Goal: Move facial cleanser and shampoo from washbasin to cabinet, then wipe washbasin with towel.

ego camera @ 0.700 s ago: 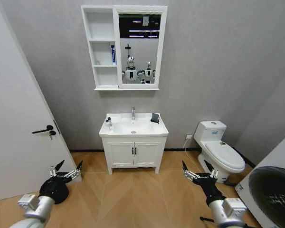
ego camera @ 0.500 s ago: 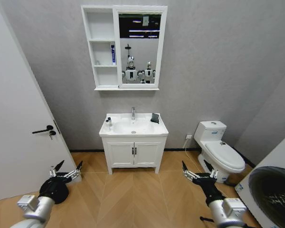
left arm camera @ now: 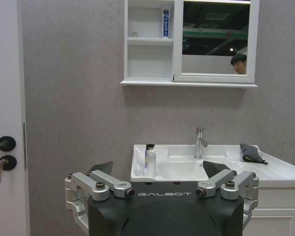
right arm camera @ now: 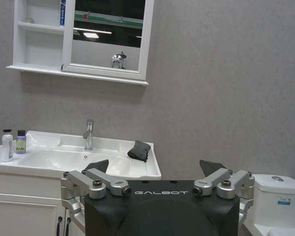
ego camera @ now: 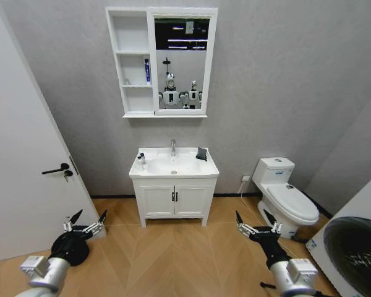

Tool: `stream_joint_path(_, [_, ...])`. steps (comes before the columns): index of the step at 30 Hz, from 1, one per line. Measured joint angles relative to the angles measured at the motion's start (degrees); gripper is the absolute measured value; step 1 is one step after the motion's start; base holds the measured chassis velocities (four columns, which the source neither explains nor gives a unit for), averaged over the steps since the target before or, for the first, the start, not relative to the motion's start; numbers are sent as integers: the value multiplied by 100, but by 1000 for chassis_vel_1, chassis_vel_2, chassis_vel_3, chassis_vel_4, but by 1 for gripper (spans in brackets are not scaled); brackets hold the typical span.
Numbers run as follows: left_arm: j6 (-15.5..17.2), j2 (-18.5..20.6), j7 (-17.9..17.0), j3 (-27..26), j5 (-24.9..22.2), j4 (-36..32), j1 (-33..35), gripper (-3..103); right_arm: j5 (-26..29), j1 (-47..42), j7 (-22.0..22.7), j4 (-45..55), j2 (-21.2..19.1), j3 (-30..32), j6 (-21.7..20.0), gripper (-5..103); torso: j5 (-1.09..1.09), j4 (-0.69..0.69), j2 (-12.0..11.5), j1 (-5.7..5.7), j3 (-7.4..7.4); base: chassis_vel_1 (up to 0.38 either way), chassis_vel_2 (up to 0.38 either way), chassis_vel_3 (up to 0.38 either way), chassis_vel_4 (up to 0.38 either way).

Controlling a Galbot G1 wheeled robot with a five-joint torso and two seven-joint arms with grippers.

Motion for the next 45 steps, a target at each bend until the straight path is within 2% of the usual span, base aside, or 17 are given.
stream_joint_path(13, [-49, -130, 111, -55, 33, 59, 30, 100, 23, -2, 6, 10, -21, 22, 15, 100, 3, 2, -1, 3, 1, -176, 172, 189, -183])
stream_joint_path(18, [-66, -135, 129, -88, 23, 93, 25, 100, 21, -4, 6, 8, -20, 21, 16, 100, -3, -2, -1, 2, 0, -283, 269, 290, -281])
stream_joint_path(21, [-69, -137, 133, -90, 20, 102, 23, 100, 13, -6, 5, 1, -8, 13, 15, 100, 4, 1, -2, 3, 1, -306, 302, 318, -327])
stream_joint_path(23, [-71, -141, 135, -84, 21, 110, 22, 100, 7, -10, 5, -2, 2, 8, 15, 100, -2, 1, -1, 2, 1, -384, 332, 350, -371])
stream_joint_path(24, [-77, -147, 136, -70, 24, 114, 17, 100, -2, -17, 5, -6, 9, 6, 17, 100, -3, -3, -1, 2, 0, -357, 349, 372, -371])
stream_joint_path(27, [-80, -158, 137, -58, 30, 124, 8, 100, -7, -16, 4, -13, 9, 5, 18, 100, 4, 2, -3, 6, 3, -348, 363, 377, -372])
stream_joint_path(30, [-81, -176, 137, -45, 33, 130, -4, 100, -10, -18, 4, -14, 7, 5, 19, 100, -5, -1, -1, 3, 0, -397, 366, 385, -368])
stream_joint_path(31, [-81, -187, 137, -40, 37, 130, -6, 100, -10, -15, 4, -26, 5, 1, 18, 100, 7, 2, -3, 6, 2, -341, 377, 340, -376])
stream_joint_path(32, [-81, -187, 137, -40, 37, 130, -6, 100, -10, -15, 4, -26, 5, 1, 18, 100, 7, 2, -3, 6, 2, -341, 377, 340, -376])
stream_joint_path(34, [-81, -198, 134, -26, 41, 137, -20, 100, -15, -13, 0, -48, 5, -15, 38, 100, -11, -3, -1, 3, 0, -378, 351, 386, -348])
stream_joint_path(35, [-81, -208, 125, -16, 45, 138, -28, 100, -27, -8, -1, -64, 5, -17, 48, 100, 1, 0, -2, 4, 1, -396, 314, 322, -335])
stream_joint_path(38, [-94, -229, 100, 14, 58, 148, -44, 100, -36, -1, 1, -89, 4, -18, 58, 100, 7, 5, -4, 9, 3, -305, 314, 291, -300])
stream_joint_path(39, [-97, -247, 89, 41, 78, 164, -56, 100, -35, 1, 10, -100, 3, -16, 64, 100, -4, 1, -4, 9, 2, -247, 257, 275, -128])
stream_joint_path(40, [-101, -266, 84, 84, 114, 190, -78, 100, -28, 7, 35, -117, -4, -5, 67, 100, -6, -5, -3, 9, 2, -155, 154, 178, -136])
stream_joint_path(41, [-101, -266, 84, 84, 114, 190, -78, 100, -28, 7, 35, -117, -4, -5, 67, 100, -6, -5, -3, 9, 2, -155, 154, 178, -136])
stream_joint_path(42, [-103, -275, 74, 138, 157, 223, -114, 100, -14, 17, 58, -142, -20, 14, 68, 100, 4, 3, -5, 11, 3, -54, 84, 41, -136])
stream_joint_path(45, [-99, -240, -3, 254, 226, 296, -217, 100, 24, 20, 100, -160, -31, 43, 70, 100, -5, -4, -3, 4, 1, -36, 38, 9, -25])
